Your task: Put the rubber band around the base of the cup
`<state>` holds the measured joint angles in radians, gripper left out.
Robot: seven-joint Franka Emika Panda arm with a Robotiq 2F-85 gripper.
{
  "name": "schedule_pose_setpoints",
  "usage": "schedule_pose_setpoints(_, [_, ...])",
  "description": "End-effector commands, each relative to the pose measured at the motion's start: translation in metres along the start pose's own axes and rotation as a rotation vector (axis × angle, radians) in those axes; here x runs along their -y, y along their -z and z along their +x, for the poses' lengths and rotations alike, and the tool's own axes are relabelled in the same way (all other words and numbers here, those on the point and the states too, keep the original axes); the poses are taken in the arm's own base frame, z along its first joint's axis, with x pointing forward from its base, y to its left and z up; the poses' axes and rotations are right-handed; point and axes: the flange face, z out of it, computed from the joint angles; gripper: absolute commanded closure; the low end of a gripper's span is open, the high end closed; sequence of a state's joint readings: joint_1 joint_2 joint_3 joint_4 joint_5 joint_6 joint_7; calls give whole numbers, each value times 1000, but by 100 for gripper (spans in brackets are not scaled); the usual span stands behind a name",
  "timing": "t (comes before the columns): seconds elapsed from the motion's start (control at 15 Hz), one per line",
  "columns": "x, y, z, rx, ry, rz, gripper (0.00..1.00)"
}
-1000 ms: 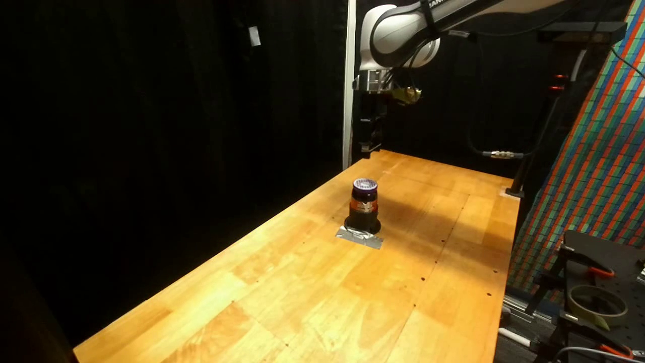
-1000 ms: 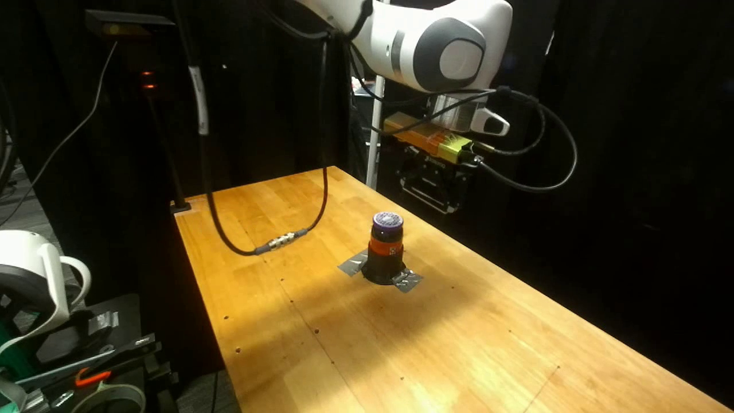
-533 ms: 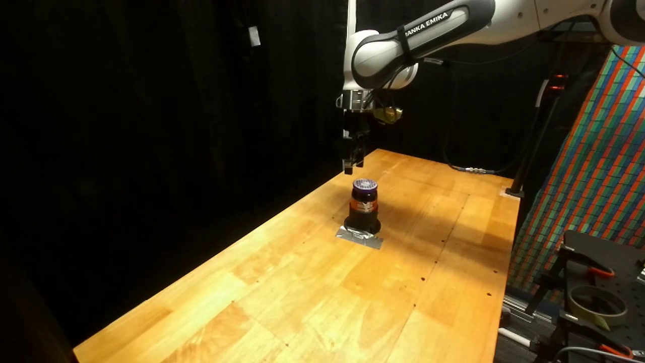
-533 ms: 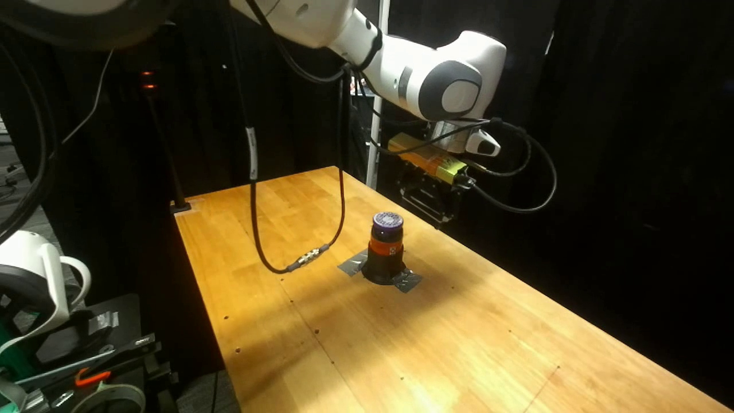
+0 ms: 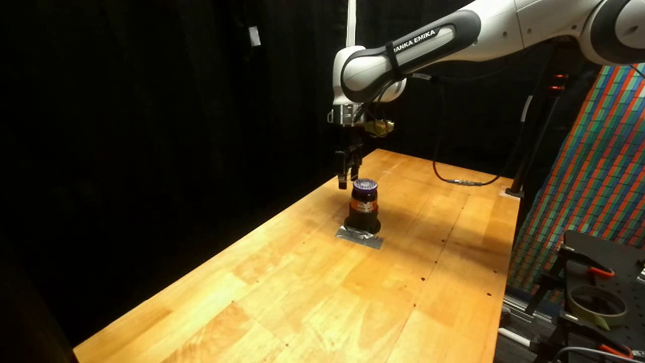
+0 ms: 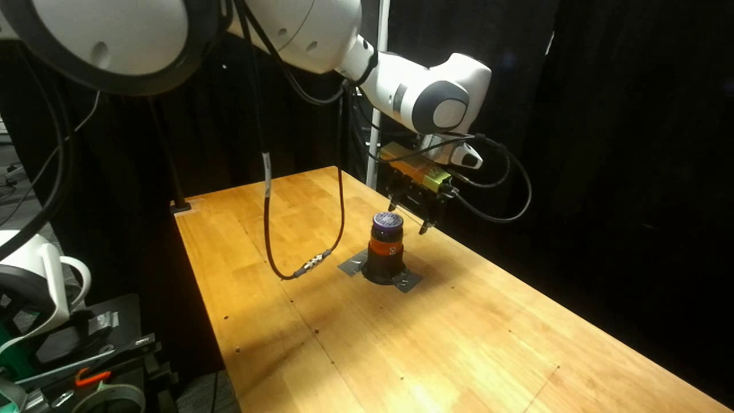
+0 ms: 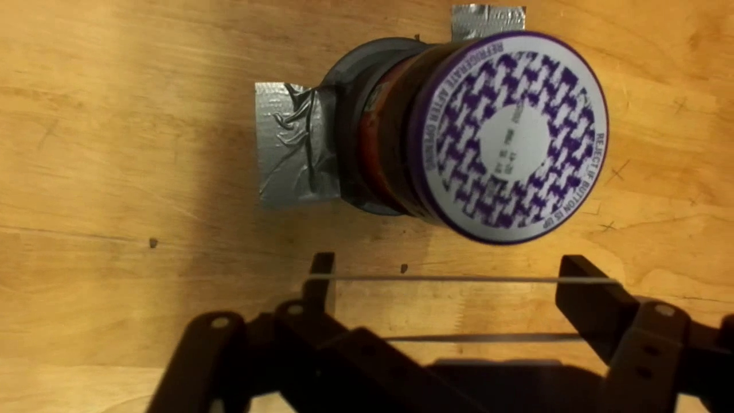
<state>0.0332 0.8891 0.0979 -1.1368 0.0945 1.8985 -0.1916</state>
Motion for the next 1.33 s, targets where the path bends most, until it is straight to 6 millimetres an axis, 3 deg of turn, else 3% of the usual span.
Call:
schedule_pose_setpoints(0.0, [14, -5, 4, 76, -1, 0, 0])
schedule_pose_setpoints(0.53, [39, -10, 0, 204, 25, -113, 0])
schedule_pose_setpoints(0.87, [51, -13, -14, 330, 36, -217, 0])
schedule_pose_setpoints(1.27, [59, -14, -21, 345, 65, -273, 0])
